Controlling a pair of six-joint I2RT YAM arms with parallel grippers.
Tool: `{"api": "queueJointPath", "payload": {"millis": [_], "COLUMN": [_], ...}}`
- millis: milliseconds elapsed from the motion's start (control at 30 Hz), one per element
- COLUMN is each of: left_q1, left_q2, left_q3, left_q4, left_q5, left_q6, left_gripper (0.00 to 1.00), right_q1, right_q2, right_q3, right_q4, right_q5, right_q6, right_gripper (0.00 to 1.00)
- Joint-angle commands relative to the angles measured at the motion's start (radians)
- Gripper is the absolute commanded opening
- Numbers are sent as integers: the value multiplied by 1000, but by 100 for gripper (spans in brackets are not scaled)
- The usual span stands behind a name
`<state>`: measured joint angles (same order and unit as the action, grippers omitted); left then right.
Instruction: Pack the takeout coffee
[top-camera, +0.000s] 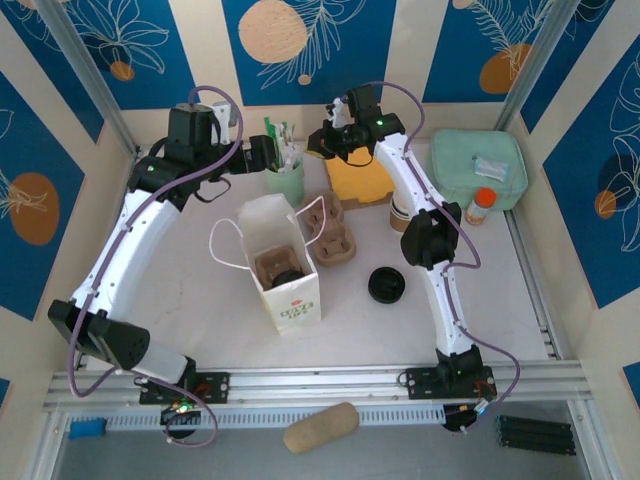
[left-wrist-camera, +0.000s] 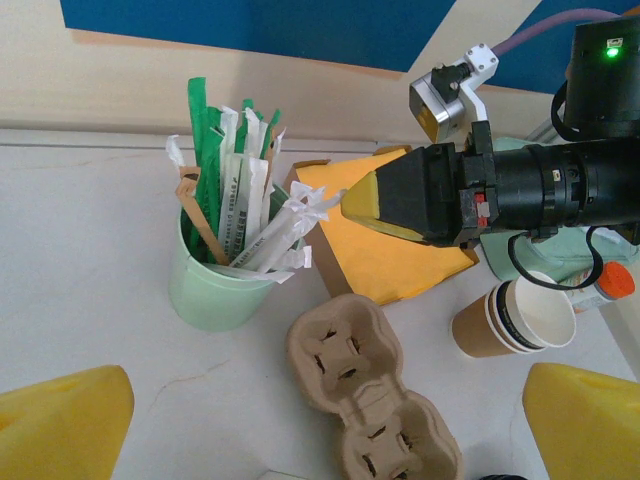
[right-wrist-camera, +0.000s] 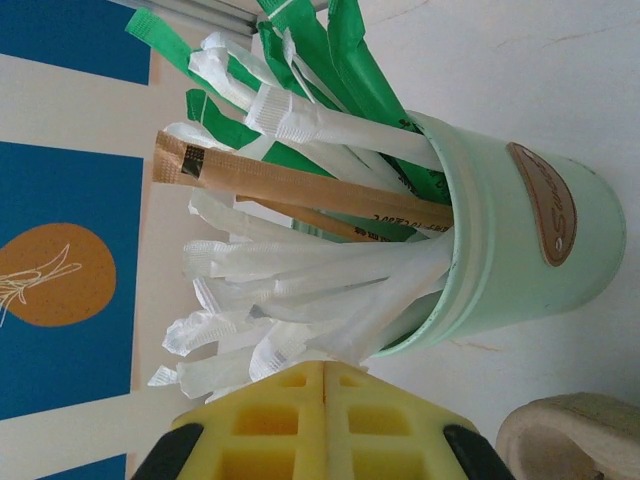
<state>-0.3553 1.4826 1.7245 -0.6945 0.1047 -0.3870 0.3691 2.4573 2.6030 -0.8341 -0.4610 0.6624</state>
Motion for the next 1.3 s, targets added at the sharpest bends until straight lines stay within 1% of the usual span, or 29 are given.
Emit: {"api": "queueJointPath", "payload": {"millis": [0, 67, 100, 133, 233, 300, 333, 733, 1267], "left_q1": [9, 9, 8, 8, 9, 9, 8, 8, 9], "left_q2": [1, 1, -1, -1, -1, -1, -2, 4, 11], "left_q3": [9, 9, 9, 8, 3, 1, 2, 8, 9], "left_q4": [22, 23, 24, 24, 24, 23, 21, 11, 9], "left_q5": [25, 26, 27, 27, 30, 32, 32, 32, 35], "left_q6": [-9, -10, -10, -10, -13, -13, -12, -5, 2], "left_gripper": [99, 100, 99, 99, 99, 99, 99, 99, 99], "right_q1": [1, -1, -1, -2, -4, -5, -5, -1, -3], "right_q2": [-59, -66, -67, -67, -60, -52, -48, 20, 68], "right_q3": [30, 29, 29, 28, 18, 13, 12, 43, 45], "right_q4": [-23, -20, -21, -21, -5, 6, 12, 57, 75], "right_q5": [-22, -8, 0, 10, 22, 28, 31, 35, 35], "right_q6": [-21, -24, -27, -24, -13, -2, 3, 59, 81], "right_gripper": [0, 0, 3, 11, 19, 31, 33, 34, 33]}}
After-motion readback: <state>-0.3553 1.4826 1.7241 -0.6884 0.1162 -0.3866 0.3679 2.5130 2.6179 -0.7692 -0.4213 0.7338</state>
